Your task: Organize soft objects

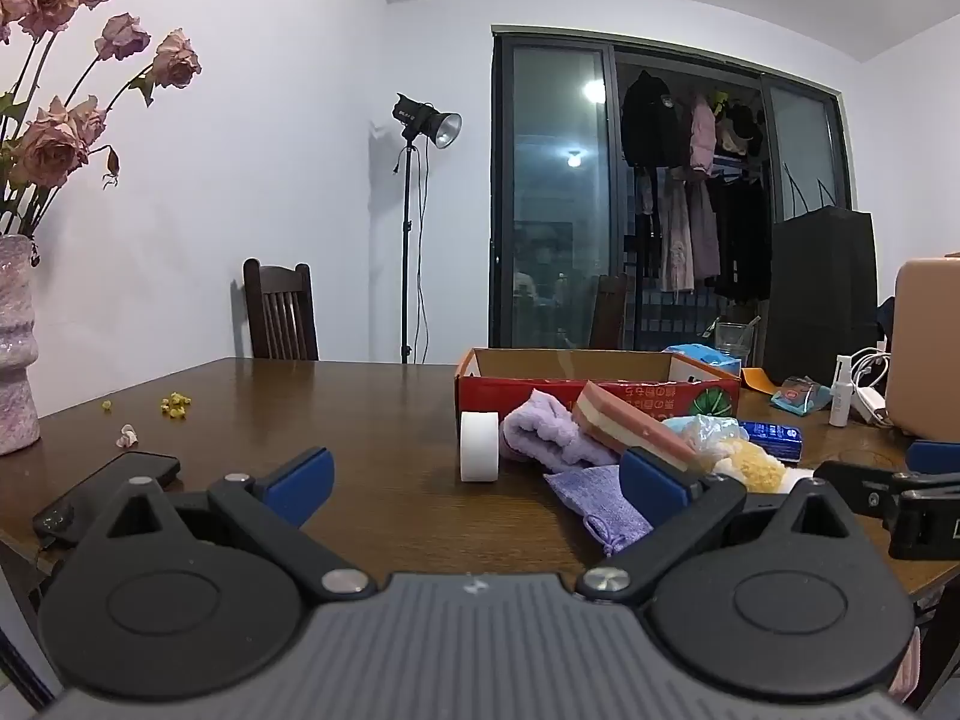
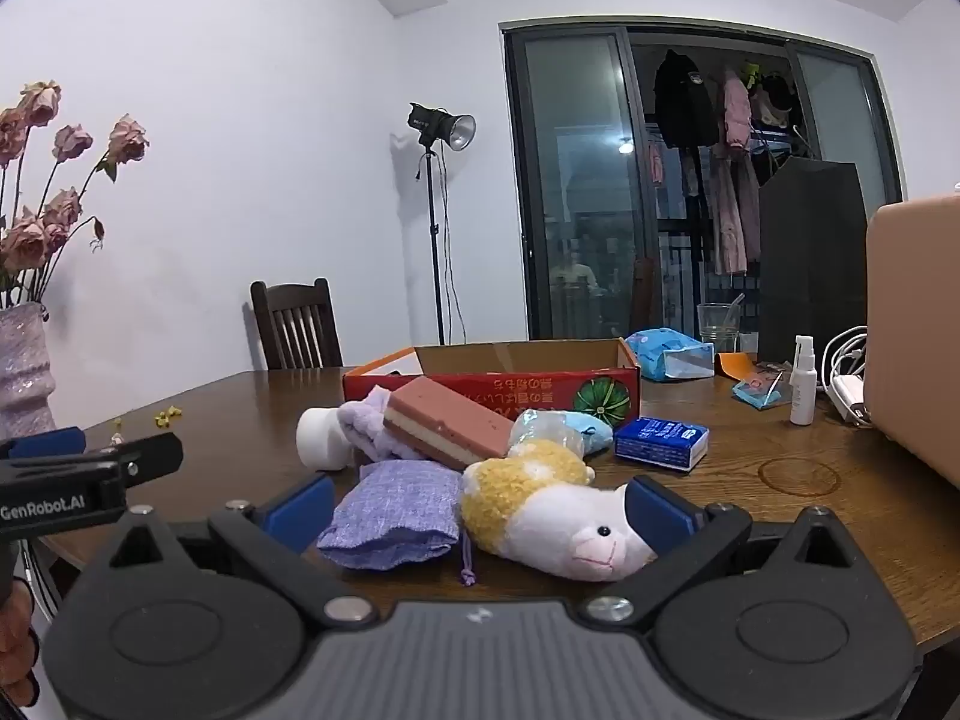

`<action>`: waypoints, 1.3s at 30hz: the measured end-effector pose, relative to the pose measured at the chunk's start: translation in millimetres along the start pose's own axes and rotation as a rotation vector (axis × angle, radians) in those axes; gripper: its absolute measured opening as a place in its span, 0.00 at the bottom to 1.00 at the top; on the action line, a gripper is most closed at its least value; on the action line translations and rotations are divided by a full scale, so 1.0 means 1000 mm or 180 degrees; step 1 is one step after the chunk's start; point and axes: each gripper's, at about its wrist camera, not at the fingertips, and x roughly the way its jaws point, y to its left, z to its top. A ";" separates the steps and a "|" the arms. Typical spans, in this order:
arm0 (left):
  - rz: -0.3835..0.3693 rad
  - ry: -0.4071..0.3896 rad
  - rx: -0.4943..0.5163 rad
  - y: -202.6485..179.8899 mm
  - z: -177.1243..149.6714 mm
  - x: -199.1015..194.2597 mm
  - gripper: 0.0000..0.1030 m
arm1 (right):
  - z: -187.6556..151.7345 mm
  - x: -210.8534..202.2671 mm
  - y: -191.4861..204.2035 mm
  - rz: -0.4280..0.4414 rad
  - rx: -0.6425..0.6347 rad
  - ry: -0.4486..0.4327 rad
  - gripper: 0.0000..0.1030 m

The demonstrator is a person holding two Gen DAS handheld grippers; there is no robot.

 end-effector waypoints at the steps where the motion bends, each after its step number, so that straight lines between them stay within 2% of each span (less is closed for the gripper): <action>1: -0.0006 -0.0003 0.0006 0.000 0.000 0.000 1.00 | 0.000 0.000 0.000 -0.0004 0.0001 -0.0002 1.00; 39: 0.0021 -0.0028 0.0063 0.001 0.001 -0.001 1.00 | -0.004 -0.001 0.000 -0.0024 -0.0033 -0.0004 1.00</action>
